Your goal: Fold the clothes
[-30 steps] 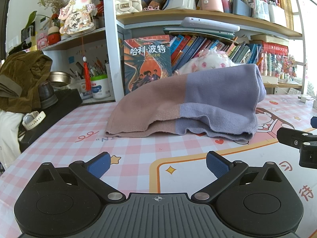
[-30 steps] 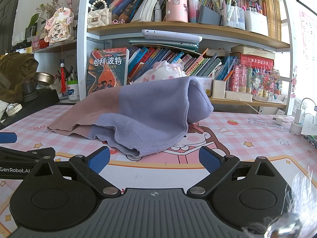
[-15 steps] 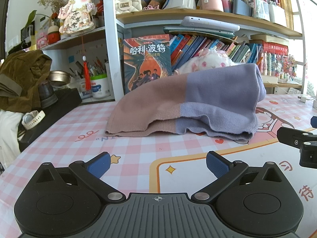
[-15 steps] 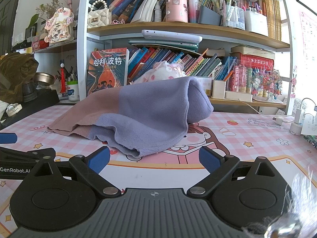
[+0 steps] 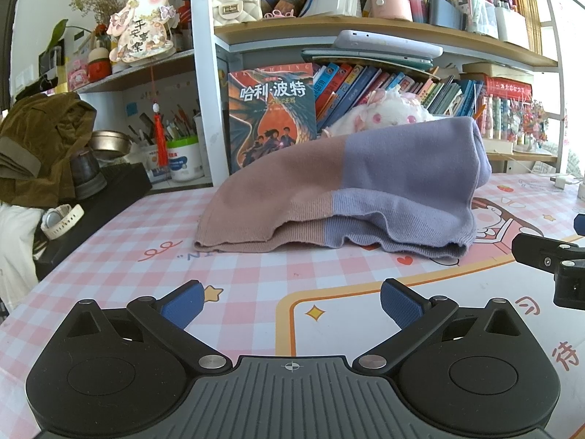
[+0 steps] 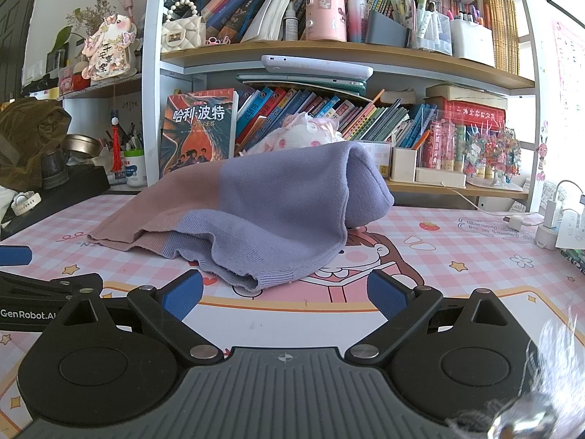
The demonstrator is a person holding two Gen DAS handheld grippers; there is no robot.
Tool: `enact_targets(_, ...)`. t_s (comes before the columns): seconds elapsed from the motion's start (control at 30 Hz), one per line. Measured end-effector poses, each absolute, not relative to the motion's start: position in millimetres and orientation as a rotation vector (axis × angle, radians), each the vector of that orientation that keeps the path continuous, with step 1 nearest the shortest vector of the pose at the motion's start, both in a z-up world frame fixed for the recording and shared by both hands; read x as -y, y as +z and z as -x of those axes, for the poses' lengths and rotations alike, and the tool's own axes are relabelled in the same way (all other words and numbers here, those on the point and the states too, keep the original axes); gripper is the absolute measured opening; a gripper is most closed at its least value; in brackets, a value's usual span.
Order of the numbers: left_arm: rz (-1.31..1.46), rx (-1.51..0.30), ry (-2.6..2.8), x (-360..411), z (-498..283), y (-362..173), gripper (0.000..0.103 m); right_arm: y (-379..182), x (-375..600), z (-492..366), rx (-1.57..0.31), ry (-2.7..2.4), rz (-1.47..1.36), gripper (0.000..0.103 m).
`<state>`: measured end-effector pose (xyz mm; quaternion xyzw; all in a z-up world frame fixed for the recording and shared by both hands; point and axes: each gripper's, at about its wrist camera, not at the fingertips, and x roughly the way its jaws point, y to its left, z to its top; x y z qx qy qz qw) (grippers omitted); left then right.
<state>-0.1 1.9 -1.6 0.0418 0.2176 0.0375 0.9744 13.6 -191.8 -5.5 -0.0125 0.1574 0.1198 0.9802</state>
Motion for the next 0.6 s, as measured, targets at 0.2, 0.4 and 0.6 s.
enact_targets(0.2, -0.090, -0.438, 0.077, -1.0, -0.1, -0.9, 0.103, -5.4, 192.0, -13.6, -0.316, 0.242, 0.025, 0.097)
enact_targets(0.4, -0.086, -0.441, 0.077, -1.6, -0.7, -0.8, 0.103, -5.5, 191.6, -13.7, -0.317, 0.243, 0.024, 0.097)
enact_targets(0.6, -0.085, -0.441, 0.078, -1.7, -0.7, -1.1, 0.103, -5.5, 191.5, -13.6, -0.318, 0.244, 0.024, 0.097)
